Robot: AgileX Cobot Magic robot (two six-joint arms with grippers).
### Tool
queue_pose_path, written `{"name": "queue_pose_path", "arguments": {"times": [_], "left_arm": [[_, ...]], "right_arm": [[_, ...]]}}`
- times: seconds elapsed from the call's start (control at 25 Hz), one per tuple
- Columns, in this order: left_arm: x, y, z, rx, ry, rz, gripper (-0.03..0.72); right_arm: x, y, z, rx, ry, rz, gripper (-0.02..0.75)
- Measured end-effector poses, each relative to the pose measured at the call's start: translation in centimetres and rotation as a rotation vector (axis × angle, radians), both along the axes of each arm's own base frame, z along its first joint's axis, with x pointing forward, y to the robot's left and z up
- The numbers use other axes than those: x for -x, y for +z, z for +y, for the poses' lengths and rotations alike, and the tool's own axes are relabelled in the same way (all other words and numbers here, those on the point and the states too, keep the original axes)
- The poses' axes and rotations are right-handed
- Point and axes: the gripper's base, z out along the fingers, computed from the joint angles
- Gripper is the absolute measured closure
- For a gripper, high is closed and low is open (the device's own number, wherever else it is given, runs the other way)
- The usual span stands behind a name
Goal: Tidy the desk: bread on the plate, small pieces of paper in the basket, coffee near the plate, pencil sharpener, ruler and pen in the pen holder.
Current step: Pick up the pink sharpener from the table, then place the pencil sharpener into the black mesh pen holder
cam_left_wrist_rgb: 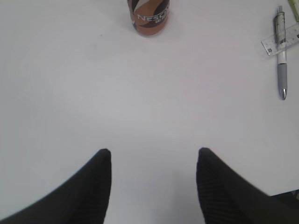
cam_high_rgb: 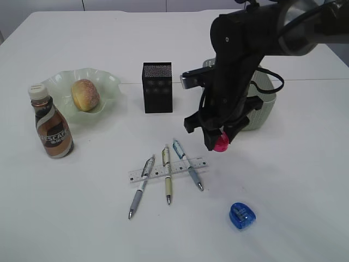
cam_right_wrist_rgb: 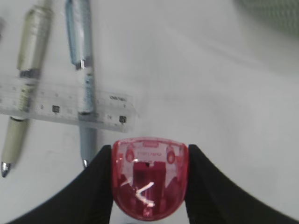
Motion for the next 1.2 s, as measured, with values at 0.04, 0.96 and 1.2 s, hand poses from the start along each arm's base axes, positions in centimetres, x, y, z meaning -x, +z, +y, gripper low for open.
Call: {"name": "queue_pose_path", "arguments": {"times": [0.04, 0.96, 1.2], "left_arm": [[0.0, 0.0, 0.0, 0.0, 0.0, 0.0, 0.265], [0.1, -0.1, 0.0, -0.003, 0.0, 0.016, 0.265], [-0.2, 0.1, 0.0, 0.006, 0.001, -0.028, 0.265]], "right_arm": [[0.0, 0.4, 0.3, -0.011, 0.018, -0.026, 0.431], [-5.8, 6.1, 3.9, -0.434, 0.081, -0.928, 0.431], [-6.9, 5.0, 4.5, -0.495, 0.085, -1.051, 0.431]]}}
